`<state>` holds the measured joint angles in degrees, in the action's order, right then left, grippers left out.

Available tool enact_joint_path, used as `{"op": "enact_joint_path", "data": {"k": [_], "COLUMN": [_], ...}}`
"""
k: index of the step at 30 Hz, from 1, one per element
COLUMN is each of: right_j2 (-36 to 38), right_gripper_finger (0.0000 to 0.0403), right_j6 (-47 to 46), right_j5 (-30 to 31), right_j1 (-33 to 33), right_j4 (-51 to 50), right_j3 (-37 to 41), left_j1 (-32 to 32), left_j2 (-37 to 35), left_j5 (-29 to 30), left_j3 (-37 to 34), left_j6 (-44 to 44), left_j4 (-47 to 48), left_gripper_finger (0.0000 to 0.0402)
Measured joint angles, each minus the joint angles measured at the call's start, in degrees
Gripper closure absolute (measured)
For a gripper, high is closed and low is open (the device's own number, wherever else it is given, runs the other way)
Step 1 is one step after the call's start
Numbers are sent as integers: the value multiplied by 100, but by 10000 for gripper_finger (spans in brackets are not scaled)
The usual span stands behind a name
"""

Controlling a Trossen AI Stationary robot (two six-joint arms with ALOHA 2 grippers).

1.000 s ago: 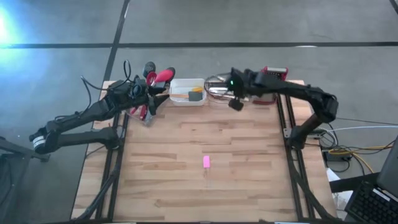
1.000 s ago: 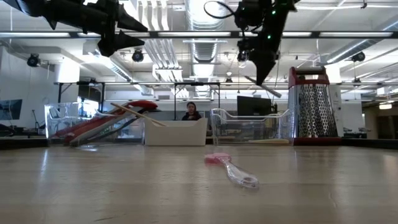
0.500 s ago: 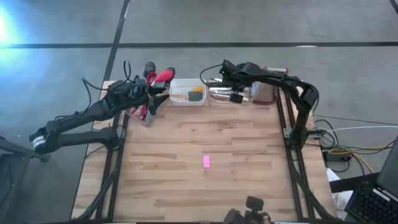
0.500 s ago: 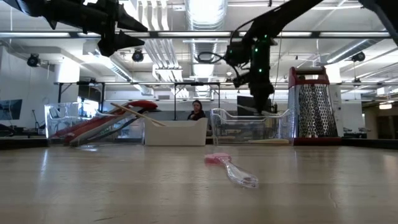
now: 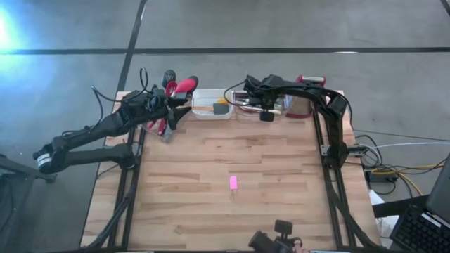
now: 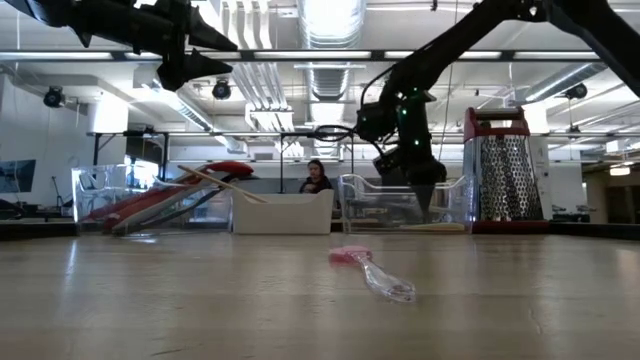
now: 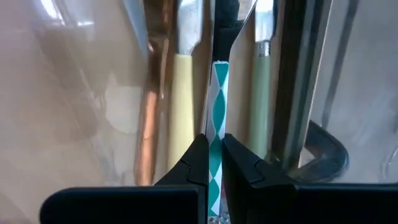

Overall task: Pick & Place Kitchen Items
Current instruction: Put the blue table knife into the right transparent bin

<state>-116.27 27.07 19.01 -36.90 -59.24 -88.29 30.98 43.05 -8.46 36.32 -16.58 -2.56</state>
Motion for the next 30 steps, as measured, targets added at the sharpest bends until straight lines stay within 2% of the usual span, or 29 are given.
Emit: {"op": "enact_joint_path", "data": {"k": [21,30], "right_j2": [-349,-349], "right_gripper_finger": [390,338], "right_j6": [33,-204], "right_j5": [-819,-698], "right_j1": [-424,-422], "right_j4": [-38,-34], "right_j3": [-70,-304], "left_j1": [-2,-2], "left_j2": [0,0], "left_j5": [17,19], "left_j3": [0,0], "left_j6": [15,121], "left_j4": [1,1], "left_gripper_finger": [166,165]}}
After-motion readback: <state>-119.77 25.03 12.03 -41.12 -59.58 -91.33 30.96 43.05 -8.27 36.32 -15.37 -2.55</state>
